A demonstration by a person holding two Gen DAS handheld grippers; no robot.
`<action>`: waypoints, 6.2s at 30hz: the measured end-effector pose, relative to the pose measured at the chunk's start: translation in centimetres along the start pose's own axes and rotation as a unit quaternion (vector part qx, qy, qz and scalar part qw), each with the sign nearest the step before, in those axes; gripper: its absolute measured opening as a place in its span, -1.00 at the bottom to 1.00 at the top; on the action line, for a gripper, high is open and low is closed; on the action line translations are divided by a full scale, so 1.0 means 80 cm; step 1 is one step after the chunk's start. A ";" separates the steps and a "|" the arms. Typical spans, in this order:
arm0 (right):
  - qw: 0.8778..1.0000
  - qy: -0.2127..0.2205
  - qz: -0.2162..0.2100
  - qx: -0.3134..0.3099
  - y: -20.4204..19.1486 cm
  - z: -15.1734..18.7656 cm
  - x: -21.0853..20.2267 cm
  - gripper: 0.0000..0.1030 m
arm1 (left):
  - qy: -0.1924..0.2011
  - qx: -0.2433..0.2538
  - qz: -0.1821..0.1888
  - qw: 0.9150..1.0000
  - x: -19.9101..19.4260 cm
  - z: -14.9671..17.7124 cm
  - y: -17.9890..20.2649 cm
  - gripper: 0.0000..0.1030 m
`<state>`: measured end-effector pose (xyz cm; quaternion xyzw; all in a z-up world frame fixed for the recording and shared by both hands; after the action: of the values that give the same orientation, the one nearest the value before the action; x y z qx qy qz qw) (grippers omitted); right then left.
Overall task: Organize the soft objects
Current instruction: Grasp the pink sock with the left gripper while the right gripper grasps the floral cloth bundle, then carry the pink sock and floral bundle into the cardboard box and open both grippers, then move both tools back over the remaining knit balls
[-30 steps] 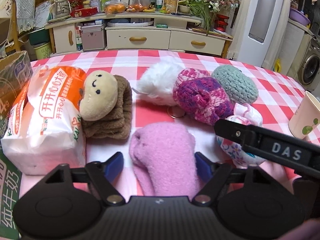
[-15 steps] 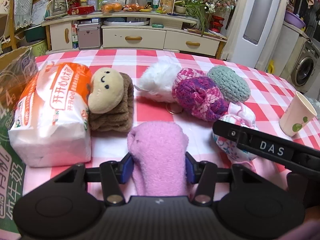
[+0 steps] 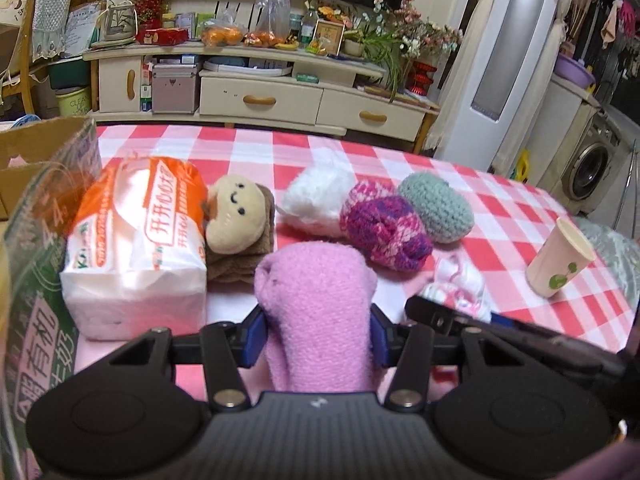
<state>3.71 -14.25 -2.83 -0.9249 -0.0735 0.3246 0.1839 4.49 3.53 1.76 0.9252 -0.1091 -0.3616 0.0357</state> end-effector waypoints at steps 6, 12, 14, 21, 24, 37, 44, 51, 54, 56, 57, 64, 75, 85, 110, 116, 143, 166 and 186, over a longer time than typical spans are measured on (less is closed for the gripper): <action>1.000 0.000 -0.002 -0.001 -0.001 -0.003 -0.004 0.60 | 0.022 -0.007 0.012 1.000 -0.024 -0.008 -0.009 -0.02; 1.000 0.005 -0.002 -0.005 -0.003 -0.008 -0.006 0.60 | 0.045 -0.008 0.021 0.999 -0.049 -0.016 -0.020 -0.02; 1.000 0.009 -0.006 -0.001 -0.005 -0.011 -0.007 0.60 | 0.053 -0.010 0.023 0.998 -0.056 -0.019 -0.024 -0.02; 0.999 0.024 -0.022 -0.010 -0.026 -0.019 -0.019 0.60 | 0.082 -0.022 0.026 0.996 -0.084 -0.029 -0.043 -0.02; 0.999 0.027 -0.029 -0.022 -0.040 -0.020 -0.022 0.61 | 0.096 -0.027 0.024 0.995 -0.097 -0.034 -0.054 -0.02; 0.991 0.048 -0.095 -0.087 -0.125 -0.040 -0.024 0.61 | 0.153 -0.089 -0.012 0.984 -0.150 -0.046 -0.139 -0.02; 0.979 0.047 -0.140 -0.139 -0.183 -0.051 -0.007 0.61 | 0.169 -0.130 -0.064 0.975 -0.160 -0.048 -0.191 -0.02; 0.964 0.039 -0.174 -0.195 -0.229 -0.051 0.015 0.61 | 0.163 -0.164 -0.110 0.967 -0.155 -0.048 -0.234 -0.02; 0.959 0.031 -0.181 -0.216 -0.234 -0.051 0.024 0.61 | 0.153 -0.176 -0.123 0.965 -0.149 -0.045 -0.249 -0.01; 0.956 0.022 -0.183 -0.226 -0.238 -0.048 0.032 0.61 | 0.147 -0.183 -0.129 0.964 -0.147 -0.043 -0.257 -0.01; 0.955 0.018 -0.185 -0.233 -0.240 -0.046 0.036 0.61 | 0.144 -0.186 -0.131 0.963 -0.146 -0.042 -0.261 -0.01; 0.946 -0.009 -0.183 -0.266 -0.250 -0.034 0.061 0.62 | 0.134 -0.195 -0.140 0.962 -0.143 -0.037 -0.272 -0.01; 0.941 -0.023 -0.177 -0.289 -0.265 -0.010 0.064 0.93 | 0.114 -0.188 -0.157 0.963 -0.135 -0.037 -0.272 0.07; 0.940 0.014 -0.179 -0.290 -0.254 -0.012 0.020 0.94 | 0.129 -0.166 -0.165 0.964 -0.143 -0.043 -0.258 0.57; 0.975 0.047 -0.111 -0.188 -0.182 -0.011 -0.011 0.97 | 0.123 -0.136 -0.130 0.975 -0.129 -0.048 -0.210 0.91; 0.978 0.048 -0.098 -0.178 -0.178 -0.007 -0.015 1.00 | 0.125 -0.126 -0.123 0.976 -0.125 -0.049 -0.197 0.98; 0.989 0.079 -0.042 -0.120 -0.145 -0.006 -0.018 1.00 | 0.115 -0.071 -0.105 0.985 -0.099 -0.052 -0.133 0.98; 0.992 0.105 0.030 -0.057 -0.079 -0.018 -0.002 1.00 | 0.101 0.033 -0.086 0.991 -0.055 -0.050 -0.054 0.98; 0.991 0.115 0.060 0.035 0.028 -0.089 0.068 1.00 | 0.085 0.123 -0.079 0.986 0.025 -0.056 0.001 0.96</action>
<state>12.43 -16.99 -1.68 -0.9519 0.0150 0.2283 0.2038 8.93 2.97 3.71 0.9558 -0.0759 -0.2667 -0.0982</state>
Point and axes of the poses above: each gripper's, at about its wrist camera, not at the fingertips, and x roughly the way its jaws point, y to its right, z to its underside, the point moved 5 cm from there along x, roughly the way its jaws point, and after that the axes turned 5 degrees about x, right-handed, at the moved point
